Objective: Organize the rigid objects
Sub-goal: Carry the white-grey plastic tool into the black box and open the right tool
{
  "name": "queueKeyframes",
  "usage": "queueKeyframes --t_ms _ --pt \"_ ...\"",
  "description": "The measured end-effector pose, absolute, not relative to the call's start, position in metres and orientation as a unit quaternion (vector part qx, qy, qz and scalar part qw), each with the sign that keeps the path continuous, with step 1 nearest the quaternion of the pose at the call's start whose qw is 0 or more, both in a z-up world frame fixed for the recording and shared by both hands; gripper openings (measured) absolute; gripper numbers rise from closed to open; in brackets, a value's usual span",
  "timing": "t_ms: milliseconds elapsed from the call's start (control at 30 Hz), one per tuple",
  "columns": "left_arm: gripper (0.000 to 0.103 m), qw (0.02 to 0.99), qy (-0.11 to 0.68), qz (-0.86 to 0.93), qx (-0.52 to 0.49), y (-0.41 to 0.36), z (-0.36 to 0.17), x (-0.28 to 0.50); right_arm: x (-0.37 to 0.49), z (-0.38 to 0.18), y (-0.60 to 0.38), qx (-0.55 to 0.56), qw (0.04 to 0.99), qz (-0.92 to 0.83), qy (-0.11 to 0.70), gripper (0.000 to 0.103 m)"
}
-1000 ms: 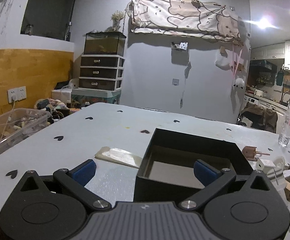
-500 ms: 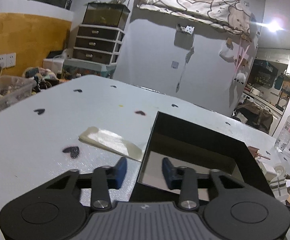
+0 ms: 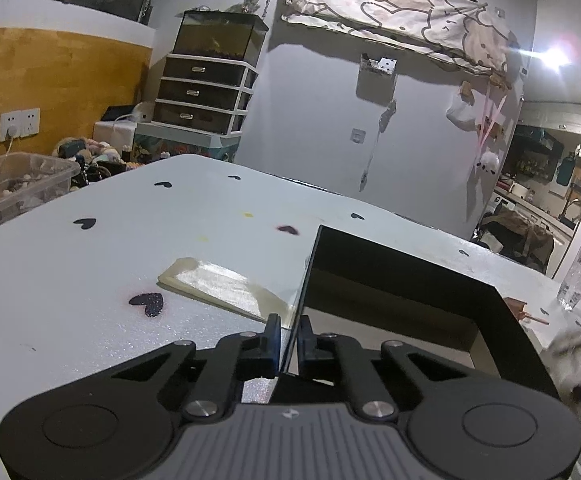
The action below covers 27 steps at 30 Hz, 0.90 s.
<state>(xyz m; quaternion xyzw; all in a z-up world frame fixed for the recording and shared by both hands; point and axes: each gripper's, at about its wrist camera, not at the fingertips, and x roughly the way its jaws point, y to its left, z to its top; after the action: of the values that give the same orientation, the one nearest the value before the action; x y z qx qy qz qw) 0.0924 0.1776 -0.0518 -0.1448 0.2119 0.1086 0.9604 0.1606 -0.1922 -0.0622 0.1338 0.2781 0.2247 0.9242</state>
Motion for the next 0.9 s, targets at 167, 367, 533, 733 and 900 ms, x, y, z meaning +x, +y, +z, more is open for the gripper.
queueKeyframes --t_ms 167,367,533,733,900 --pt "0.006 0.961 0.216 0.108 -0.137 0.176 -0.049 0.094 0.163 -0.024 -0.176 0.138 0.917 0.285 0.242 0.020" --pt "0.006 0.960 0.219 0.106 -0.135 0.176 -0.048 0.094 0.198 -0.013 -0.118 0.166 0.854 0.370 0.325 0.020" --pt "0.006 0.958 0.225 0.102 -0.145 0.179 -0.048 0.096 0.227 -0.027 -0.051 0.174 0.808 0.383 0.414 0.020" --pt "0.006 0.956 0.234 0.088 -0.152 0.185 -0.048 0.096 0.255 -0.043 0.010 0.204 0.778 0.347 0.483 0.020" --pt "0.007 0.956 0.238 0.080 -0.153 0.186 -0.048 0.096 0.265 -0.060 0.028 0.245 0.758 0.308 0.519 0.020"
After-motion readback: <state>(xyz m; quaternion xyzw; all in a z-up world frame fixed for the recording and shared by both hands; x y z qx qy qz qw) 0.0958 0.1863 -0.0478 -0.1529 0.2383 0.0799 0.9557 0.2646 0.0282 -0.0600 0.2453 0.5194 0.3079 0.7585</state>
